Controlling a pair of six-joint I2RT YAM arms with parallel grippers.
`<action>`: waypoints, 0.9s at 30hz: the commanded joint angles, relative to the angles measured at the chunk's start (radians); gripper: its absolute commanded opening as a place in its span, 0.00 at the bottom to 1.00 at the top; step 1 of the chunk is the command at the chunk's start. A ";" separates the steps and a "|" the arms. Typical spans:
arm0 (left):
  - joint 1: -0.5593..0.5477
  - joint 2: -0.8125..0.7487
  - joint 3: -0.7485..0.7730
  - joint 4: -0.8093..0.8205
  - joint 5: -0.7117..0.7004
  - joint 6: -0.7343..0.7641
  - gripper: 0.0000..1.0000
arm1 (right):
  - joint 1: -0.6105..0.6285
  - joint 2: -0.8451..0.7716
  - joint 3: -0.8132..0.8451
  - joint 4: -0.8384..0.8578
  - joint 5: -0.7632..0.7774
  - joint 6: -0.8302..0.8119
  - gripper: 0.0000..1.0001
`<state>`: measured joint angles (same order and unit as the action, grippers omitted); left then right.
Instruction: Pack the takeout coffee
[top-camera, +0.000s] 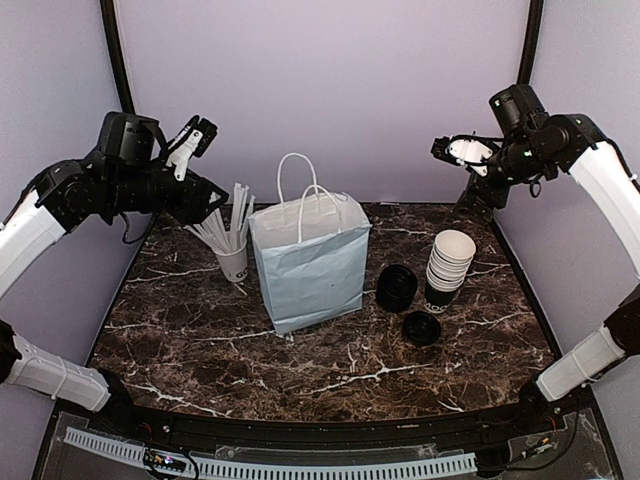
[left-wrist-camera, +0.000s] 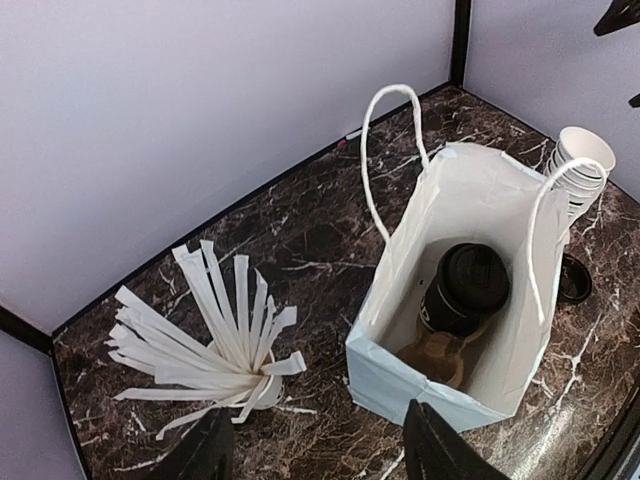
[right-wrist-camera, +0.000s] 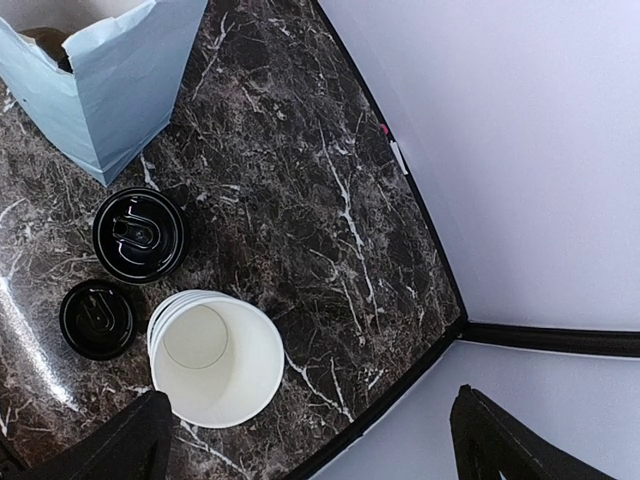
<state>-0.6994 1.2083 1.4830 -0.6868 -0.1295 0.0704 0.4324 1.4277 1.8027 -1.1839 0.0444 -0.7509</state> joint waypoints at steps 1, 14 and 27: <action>0.047 0.069 -0.075 -0.014 0.074 -0.050 0.59 | -0.005 0.005 0.033 0.003 -0.016 -0.002 0.99; 0.121 0.302 -0.033 0.052 0.058 -0.066 0.32 | -0.010 -0.052 -0.027 0.004 0.016 -0.008 0.99; 0.121 0.277 0.013 0.022 0.030 -0.053 0.00 | -0.024 -0.050 -0.034 0.004 0.005 -0.011 0.99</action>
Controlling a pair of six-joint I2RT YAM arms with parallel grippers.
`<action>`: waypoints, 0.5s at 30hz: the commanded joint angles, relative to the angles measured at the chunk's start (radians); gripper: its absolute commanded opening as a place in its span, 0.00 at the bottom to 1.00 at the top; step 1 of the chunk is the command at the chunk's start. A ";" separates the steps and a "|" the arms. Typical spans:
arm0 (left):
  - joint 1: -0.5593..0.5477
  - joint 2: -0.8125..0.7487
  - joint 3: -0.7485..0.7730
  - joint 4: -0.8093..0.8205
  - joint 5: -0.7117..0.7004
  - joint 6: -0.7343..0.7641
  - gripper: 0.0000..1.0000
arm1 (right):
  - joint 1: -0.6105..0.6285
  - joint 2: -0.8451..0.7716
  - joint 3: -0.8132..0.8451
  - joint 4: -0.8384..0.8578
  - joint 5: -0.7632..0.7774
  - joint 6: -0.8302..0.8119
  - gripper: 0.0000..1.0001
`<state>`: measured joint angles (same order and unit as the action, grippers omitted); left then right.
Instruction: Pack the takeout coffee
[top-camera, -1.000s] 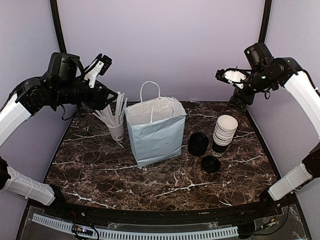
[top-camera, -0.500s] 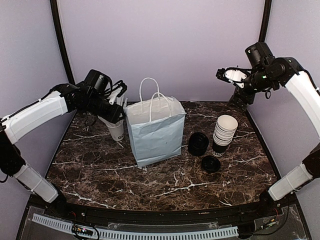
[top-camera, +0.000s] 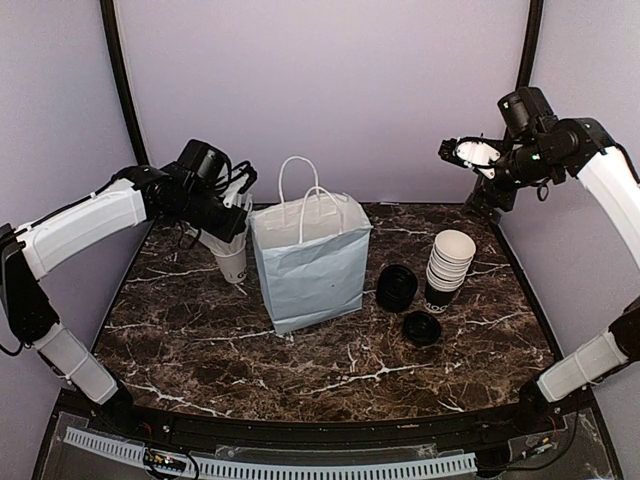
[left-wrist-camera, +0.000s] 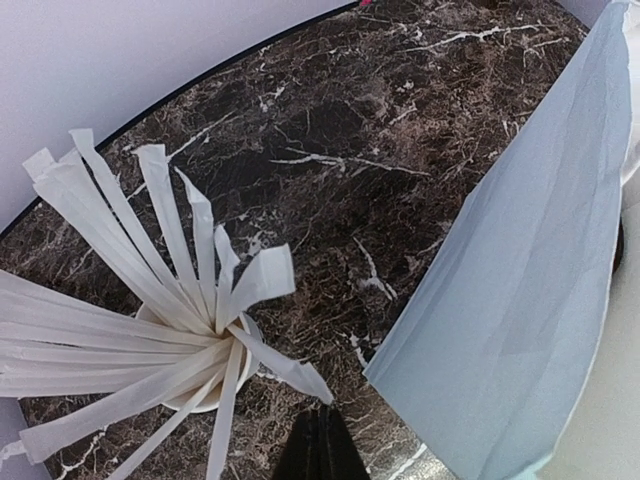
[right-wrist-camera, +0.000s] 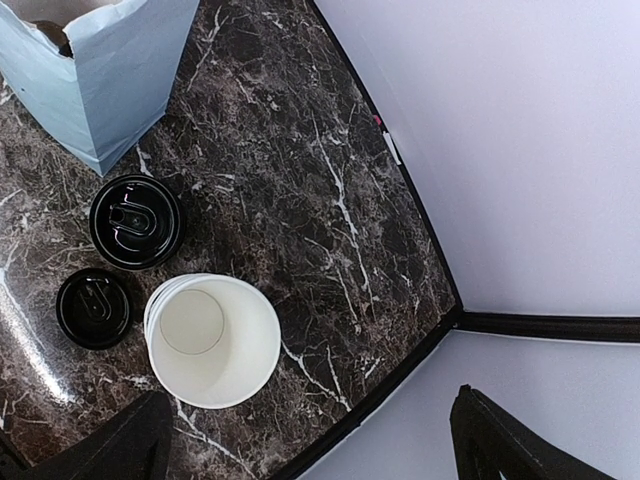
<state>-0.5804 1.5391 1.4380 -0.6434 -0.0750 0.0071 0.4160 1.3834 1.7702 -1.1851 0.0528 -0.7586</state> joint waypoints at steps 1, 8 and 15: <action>0.003 -0.059 0.066 -0.029 -0.029 0.011 0.00 | -0.008 -0.002 0.000 0.006 -0.004 -0.004 0.99; 0.003 -0.081 0.099 -0.094 -0.046 0.003 0.32 | -0.008 0.005 0.002 0.006 -0.008 -0.005 0.99; 0.003 0.001 0.079 -0.028 -0.002 -0.002 0.50 | -0.008 0.011 0.006 0.005 -0.008 -0.005 0.99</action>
<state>-0.5804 1.4971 1.5211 -0.6926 -0.1005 0.0067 0.4156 1.3872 1.7702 -1.1851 0.0525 -0.7628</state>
